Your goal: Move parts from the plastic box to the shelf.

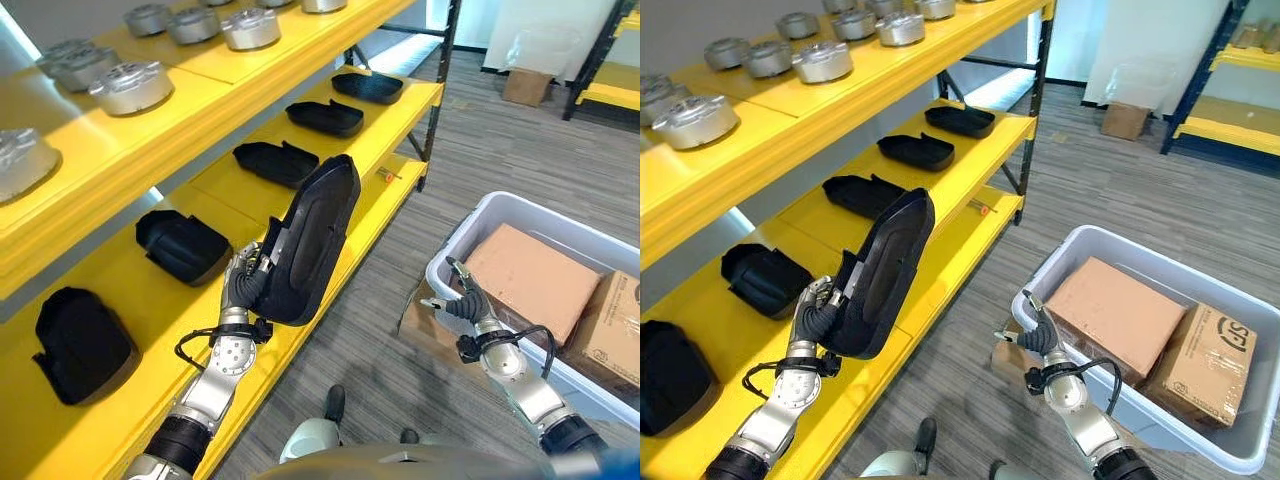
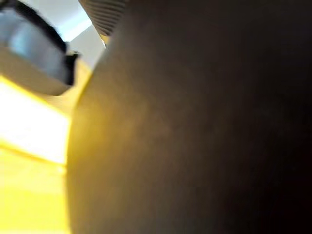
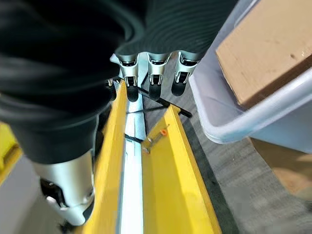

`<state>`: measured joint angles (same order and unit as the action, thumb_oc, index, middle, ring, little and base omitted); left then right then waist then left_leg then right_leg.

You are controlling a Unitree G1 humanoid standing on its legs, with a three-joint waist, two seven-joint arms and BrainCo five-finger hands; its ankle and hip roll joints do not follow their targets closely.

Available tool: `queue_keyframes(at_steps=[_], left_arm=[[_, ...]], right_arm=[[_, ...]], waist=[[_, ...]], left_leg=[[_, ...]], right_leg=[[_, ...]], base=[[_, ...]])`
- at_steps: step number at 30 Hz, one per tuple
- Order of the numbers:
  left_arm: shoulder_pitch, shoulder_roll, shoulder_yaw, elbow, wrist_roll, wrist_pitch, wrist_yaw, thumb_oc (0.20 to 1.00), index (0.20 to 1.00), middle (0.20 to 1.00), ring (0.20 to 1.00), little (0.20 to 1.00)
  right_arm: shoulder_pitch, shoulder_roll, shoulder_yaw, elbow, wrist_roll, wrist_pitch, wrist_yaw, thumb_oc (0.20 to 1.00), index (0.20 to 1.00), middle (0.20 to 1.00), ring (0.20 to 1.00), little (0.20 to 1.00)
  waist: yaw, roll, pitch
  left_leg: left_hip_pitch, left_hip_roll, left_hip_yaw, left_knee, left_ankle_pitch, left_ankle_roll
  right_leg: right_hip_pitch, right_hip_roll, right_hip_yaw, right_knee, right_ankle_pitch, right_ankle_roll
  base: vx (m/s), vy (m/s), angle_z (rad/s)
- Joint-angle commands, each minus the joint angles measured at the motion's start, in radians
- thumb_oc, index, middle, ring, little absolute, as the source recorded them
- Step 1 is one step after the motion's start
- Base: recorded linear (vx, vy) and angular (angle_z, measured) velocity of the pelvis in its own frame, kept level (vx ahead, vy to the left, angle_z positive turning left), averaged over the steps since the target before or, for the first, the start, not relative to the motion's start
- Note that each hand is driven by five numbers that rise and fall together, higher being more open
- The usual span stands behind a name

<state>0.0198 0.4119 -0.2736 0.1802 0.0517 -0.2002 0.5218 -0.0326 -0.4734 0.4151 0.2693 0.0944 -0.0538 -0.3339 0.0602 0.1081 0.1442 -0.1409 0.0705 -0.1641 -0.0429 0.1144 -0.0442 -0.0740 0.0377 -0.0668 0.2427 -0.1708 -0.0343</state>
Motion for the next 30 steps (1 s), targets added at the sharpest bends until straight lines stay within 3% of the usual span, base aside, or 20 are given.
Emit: queue_keyframes(at_steps=[1,3,6,8,12,14,18,19,21,25,28,30], left_arm=[[-0.107,0.017,0.045,-0.068,-0.019,-0.080,0.027,0.200,0.200,0.200,0.200,0.200],[-0.104,0.010,0.042,-0.078,-0.017,-0.068,0.024,0.200,0.200,0.200,0.200,0.200],[-0.108,-0.003,0.028,-0.087,-0.003,-0.070,-0.023,0.200,0.200,0.200,0.200,0.200],[-0.122,-0.002,0.001,-0.096,-0.004,-0.051,-0.039,0.200,0.200,0.200,0.200,0.200],[-0.092,0.008,-0.011,-0.131,-0.001,-0.034,-0.022,0.200,0.200,0.200,0.200,0.200],[-0.079,0.013,-0.006,-0.149,-0.002,-0.028,-0.024,0.200,0.200,0.200,0.200,0.200],[-0.052,0.023,0.001,-0.152,-0.013,-0.056,-0.030,0.200,0.200,0.200,0.200,0.200],[-0.057,0.025,-0.004,-0.141,-0.011,-0.065,-0.026,0.200,0.200,0.200,0.200,0.200],[-0.069,0.024,-0.017,-0.124,0.001,-0.068,-0.013,0.200,0.200,0.200,0.200,0.200],[-0.093,0.027,-0.039,-0.107,-0.037,-0.027,-0.063,0.200,0.200,0.200,0.200,0.200],[-0.070,0.043,-0.022,-0.130,-0.048,0.000,-0.089,0.200,0.200,0.200,0.200,0.200],[-0.035,0.061,0.006,-0.149,-0.051,0.013,-0.113,0.200,0.200,0.200,0.200,0.200]], right_arm=[[-0.065,0.040,0.015,-0.074,0.003,-0.066,0.018,1.000,1.000,1.000,1.000,1.000],[-0.053,0.036,0.016,-0.089,-0.009,-0.063,0.035,1.000,1.000,1.000,1.000,1.000],[-0.015,0.032,0.005,-0.100,-0.012,-0.066,0.005,1.000,1.000,1.000,1.000,1.000],[0.007,0.029,-0.005,-0.102,-0.006,-0.073,-0.014,1.000,1.000,1.000,1.000,1.000],[0.018,0.019,-0.027,-0.103,-0.003,-0.097,0.017,1.000,1.000,1.000,1.000,1.000],[0.022,0.015,-0.034,-0.116,-0.004,-0.103,0.024,1.000,1.000,1.000,1.000,1.000],[0.037,-0.002,-0.066,-0.145,0.002,-0.104,0.024,1.000,1.000,1.000,1.000,1.000],[0.037,-0.003,-0.067,-0.135,-0.002,-0.104,0.028,1.000,1.000,1.000,1.000,1.000],[0.031,-0.004,-0.063,-0.101,-0.004,-0.122,0.034,1.000,1.000,1.000,1.000,1.000],[0.030,0.012,-0.065,-0.069,-0.002,-0.140,0.031,1.000,1.000,1.000,1.000,1.000],[0.031,0.025,-0.064,-0.090,-0.055,-0.135,0.052,1.000,1.000,1.000,1.000,1.000],[0.045,0.022,-0.068,-0.115,-0.091,-0.114,0.074,1.000,1.000,1.000,1.000,1.000]], waist=[[-0.018,-0.091,0.046],[-0.026,-0.091,0.058],[-0.075,-0.093,0.069],[-0.115,-0.111,0.064],[-0.116,-0.128,0.059],[-0.115,-0.131,0.054],[-0.137,-0.117,0.018],[-0.141,-0.111,0.013],[-0.137,-0.100,0.010],[-0.138,-0.082,0.008],[-0.118,-0.074,0.004],[-0.101,-0.075,-0.001]], left_leg=[[-0.052,-0.141,0.089,-0.028,0.073,0.003],[-0.066,-0.124,0.147,-0.016,0.079,-0.003],[-0.066,-0.077,0.403,0.065,0.049,-0.010],[-0.022,-0.038,0.530,0.133,-0.027,-0.004],[0.061,0.018,0.510,0.260,-0.113,-0.004],[0.081,0.038,0.504,0.289,-0.114,-0.010],[0.188,0.148,0.510,0.289,-0.061,-0.050],[0.201,0.157,0.510,0.272,-0.045,-0.057],[0.202,0.146,0.482,0.229,-0.037,-0.055],[0.263,0.092,0.488,0.061,-0.091,-0.032],[0.283,0.077,0.473,-0.032,-0.054,-0.025],[0.288,0.067,0.455,-0.041,-0.071,-0.030]], right_leg=[[0.146,-0.016,-0.002,-0.262,0.173,0.066],[0.154,-0.022,-0.025,-0.267,0.175,0.062],[0.172,-0.051,-0.137,-0.273,0.172,0.065],[0.184,-0.087,-0.197,-0.271,0.164,0.073],[0.200,-0.124,-0.229,-0.249,0.145,0.070],[0.202,-0.132,-0.240,-0.242,0.140,0.067],[0.177,-0.162,-0.273,-0.174,0.098,0.052],[0.176,-0.166,-0.277,-0.166,0.092,0.051],[0.180,-0.176,-0.269,-0.156,0.090,0.058],[0.203,-0.225,-0.286,-0.156,0.120,0.112],[0.214,-0.242,-0.316,-0.188,0.155,0.136],[0.228,-0.255,-0.325,-0.206,0.160,0.164]], base=[[-0.13,-0.021,-0.02],[-0.15,-0.011,0.03],[-0.14,0.002,0.49],[-0.09,0.043,1.31],[-0.10,0.085,1.32],[-0.10,0.128,0.17],[-0.12,0.285,0.30],[-0.11,0.335,0.45],[-0.08,0.321,0.57],[-0.07,0.404,0.63],[-0.10,0.314,0.25],[-0.05,0.272,0.19]])
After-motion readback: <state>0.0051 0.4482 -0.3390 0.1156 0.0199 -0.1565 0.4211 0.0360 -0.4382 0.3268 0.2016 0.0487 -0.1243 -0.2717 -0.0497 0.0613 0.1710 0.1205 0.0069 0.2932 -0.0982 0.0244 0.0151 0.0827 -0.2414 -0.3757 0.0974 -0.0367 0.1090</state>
